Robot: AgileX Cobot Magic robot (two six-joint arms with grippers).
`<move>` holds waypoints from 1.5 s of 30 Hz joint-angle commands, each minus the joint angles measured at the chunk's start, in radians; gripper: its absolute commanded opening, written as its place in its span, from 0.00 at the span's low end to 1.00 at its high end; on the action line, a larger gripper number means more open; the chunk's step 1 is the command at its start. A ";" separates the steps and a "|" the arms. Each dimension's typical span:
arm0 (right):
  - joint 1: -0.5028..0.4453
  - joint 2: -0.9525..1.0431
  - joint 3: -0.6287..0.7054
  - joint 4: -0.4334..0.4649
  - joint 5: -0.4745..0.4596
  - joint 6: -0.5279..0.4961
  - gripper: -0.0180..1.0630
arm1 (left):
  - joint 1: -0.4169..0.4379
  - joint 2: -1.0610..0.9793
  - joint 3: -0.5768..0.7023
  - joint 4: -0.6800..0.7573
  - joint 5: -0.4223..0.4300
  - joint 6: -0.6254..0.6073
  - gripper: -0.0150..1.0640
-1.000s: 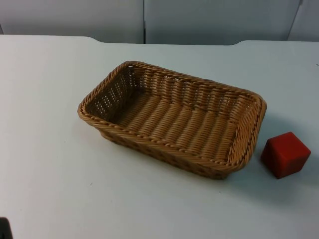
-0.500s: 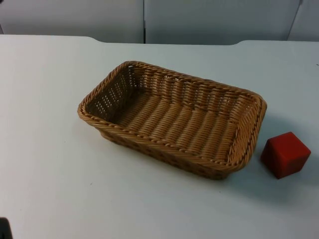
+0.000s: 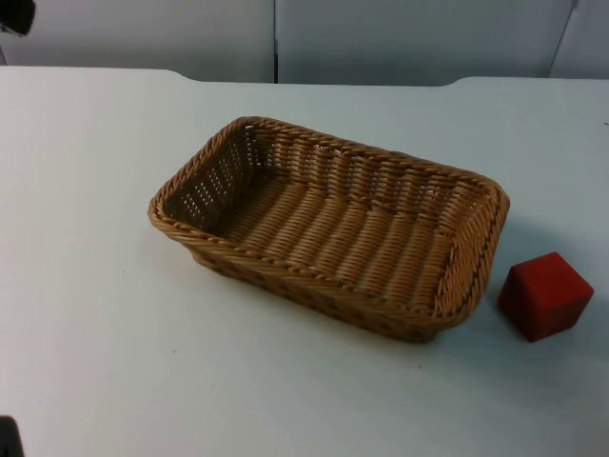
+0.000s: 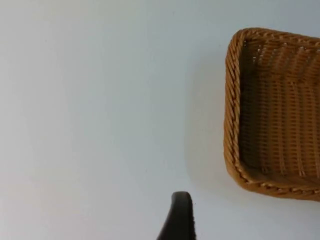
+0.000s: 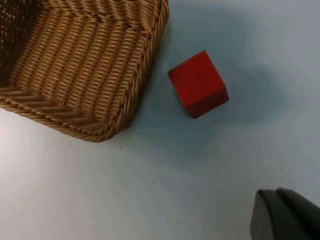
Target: Pick up the basket with the left hand and place the cube into the basket with the right hand.
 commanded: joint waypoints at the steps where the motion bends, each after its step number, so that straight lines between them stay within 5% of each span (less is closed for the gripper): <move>1: 0.004 0.000 -0.008 0.010 -0.002 -0.002 0.02 | -0.033 0.044 -0.029 -0.014 -0.008 0.028 0.66; 11: 0.004 0.000 -0.008 0.010 0.000 0.048 0.02 | -0.234 0.354 -0.215 0.062 -0.071 0.080 0.66; 21: 0.004 0.000 -0.008 0.037 0.008 0.048 0.02 | -0.237 0.598 -0.392 0.106 -0.043 0.064 0.66; 33: 0.004 0.000 -0.008 0.037 0.021 0.048 0.02 | -0.237 0.755 -0.414 0.168 -0.073 0.064 0.65; 36: 0.004 0.000 -0.008 0.037 0.021 0.048 0.02 | -0.237 0.774 -0.414 0.168 -0.079 0.064 0.56; 39: 0.004 0.000 -0.008 0.037 0.021 0.048 0.02 | -0.235 0.781 -0.414 0.168 -0.095 0.033 0.02; 45: 0.004 0.000 -0.008 0.037 0.028 0.048 0.02 | -0.196 0.744 -0.470 0.170 -0.034 -0.073 0.01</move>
